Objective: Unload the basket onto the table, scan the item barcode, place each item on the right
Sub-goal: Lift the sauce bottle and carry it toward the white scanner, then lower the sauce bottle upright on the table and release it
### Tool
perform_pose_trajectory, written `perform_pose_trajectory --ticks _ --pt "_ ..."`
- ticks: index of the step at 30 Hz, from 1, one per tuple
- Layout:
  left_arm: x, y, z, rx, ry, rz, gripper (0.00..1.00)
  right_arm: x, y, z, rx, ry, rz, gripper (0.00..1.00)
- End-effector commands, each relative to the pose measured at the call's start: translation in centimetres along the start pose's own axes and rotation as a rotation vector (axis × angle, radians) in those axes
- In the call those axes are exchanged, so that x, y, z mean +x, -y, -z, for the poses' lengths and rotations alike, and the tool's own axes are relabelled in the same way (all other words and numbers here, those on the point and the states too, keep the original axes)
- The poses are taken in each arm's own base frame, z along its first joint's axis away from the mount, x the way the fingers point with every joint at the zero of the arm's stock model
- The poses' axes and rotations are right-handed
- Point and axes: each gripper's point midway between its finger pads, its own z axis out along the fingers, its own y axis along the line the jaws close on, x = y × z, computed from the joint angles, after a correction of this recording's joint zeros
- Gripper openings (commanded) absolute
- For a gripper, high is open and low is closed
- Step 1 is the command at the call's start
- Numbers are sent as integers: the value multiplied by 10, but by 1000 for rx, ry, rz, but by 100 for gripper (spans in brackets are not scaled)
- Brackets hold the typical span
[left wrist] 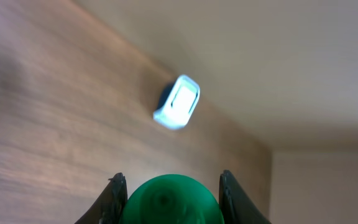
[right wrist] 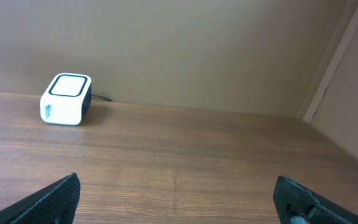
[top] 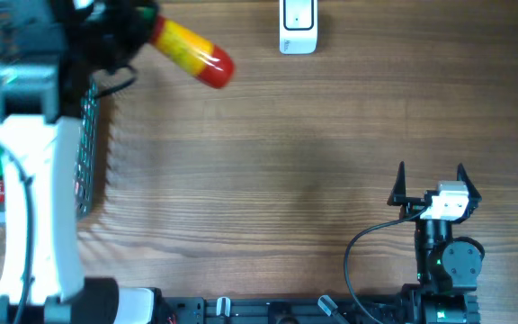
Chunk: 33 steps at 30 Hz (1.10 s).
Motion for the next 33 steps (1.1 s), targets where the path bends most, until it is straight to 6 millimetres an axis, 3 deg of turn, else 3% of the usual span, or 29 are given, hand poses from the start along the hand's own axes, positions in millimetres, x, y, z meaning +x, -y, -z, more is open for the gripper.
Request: perform_pose_trajectory --ticks 1,4,5,6,9,13,20,27,33 --pt "41 11 -51 -18 -132 -31 14 -1 -3 0 -18 9 12 100" --pt "79 11 -94 -55 -245 -58 13 -1 -3 0 -18 9 12 100" --pt "105 8 -119 -82 -316 -76 13 -1 -3 0 -18 9 12 100" --pt "119 6 -131 -98 -352 -85 13 -1 -3 0 -18 9 12 100" --pt "165 -2 -164 -148 -458 -116 14 -1 -3 0 -18 9 12 100" --pt "221 -10 -191 -201 -572 -166 15 -1 -3 0 -18 9 12 100" --pt "302 -17 -210 -260 -704 -261 17 -1 -3 0 -18 9 11 100" --pt "343 -31 -212 -334 -717 -363 22 -1 -3 0 -18 9 12 100" --pt "361 -75 -217 -473 -644 -480 31 -1 -3 0 -18 9 12 100"
